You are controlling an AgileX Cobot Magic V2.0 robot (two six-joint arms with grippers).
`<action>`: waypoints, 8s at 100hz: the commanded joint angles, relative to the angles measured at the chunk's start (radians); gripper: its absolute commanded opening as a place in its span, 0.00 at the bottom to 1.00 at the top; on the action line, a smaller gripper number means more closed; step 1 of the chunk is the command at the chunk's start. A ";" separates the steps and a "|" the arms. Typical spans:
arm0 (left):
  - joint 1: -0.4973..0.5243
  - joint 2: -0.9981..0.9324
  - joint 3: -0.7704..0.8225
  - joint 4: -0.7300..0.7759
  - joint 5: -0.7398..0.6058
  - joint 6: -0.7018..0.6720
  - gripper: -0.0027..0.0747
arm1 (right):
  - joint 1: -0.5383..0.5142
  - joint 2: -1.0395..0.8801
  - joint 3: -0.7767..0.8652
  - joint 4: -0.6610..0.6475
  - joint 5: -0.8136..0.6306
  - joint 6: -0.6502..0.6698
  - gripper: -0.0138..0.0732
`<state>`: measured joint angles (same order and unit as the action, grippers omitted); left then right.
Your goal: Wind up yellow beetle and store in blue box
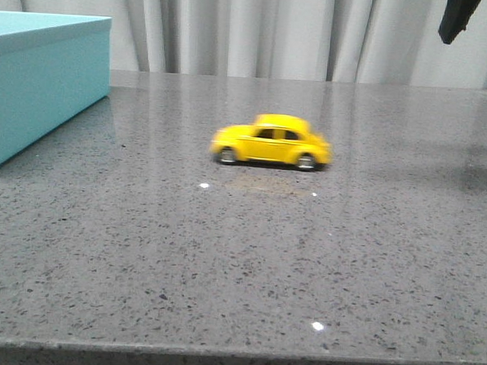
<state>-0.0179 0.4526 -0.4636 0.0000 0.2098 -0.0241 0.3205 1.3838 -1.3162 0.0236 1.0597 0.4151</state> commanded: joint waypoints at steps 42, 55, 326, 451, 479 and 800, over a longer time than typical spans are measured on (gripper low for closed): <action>-0.070 0.112 -0.115 -0.010 0.035 0.004 0.54 | 0.100 -0.258 0.118 -0.007 -0.364 -0.020 0.69; -0.157 0.189 -0.178 -0.010 0.086 0.044 0.54 | 0.141 -0.339 0.206 -0.007 -0.410 -0.020 0.69; -0.420 1.236 -1.044 -0.005 0.706 0.890 0.18 | 0.182 -0.523 0.271 0.030 -0.425 -0.020 0.69; 0.088 1.272 -1.250 0.014 0.961 0.088 0.18 | 0.182 -0.523 0.271 0.033 -0.454 -0.020 0.69; 0.088 1.348 -1.250 -0.013 0.961 0.088 0.31 | 0.182 -0.523 0.271 0.038 -0.454 -0.020 0.69; 0.091 -0.237 0.038 -0.174 0.189 0.200 0.01 | 0.182 -1.240 0.889 -0.380 -0.817 -0.020 0.08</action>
<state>0.0727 0.2044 -0.4057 -0.1580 0.4834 0.1761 0.4998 0.1353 -0.4031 -0.3324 0.3292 0.4057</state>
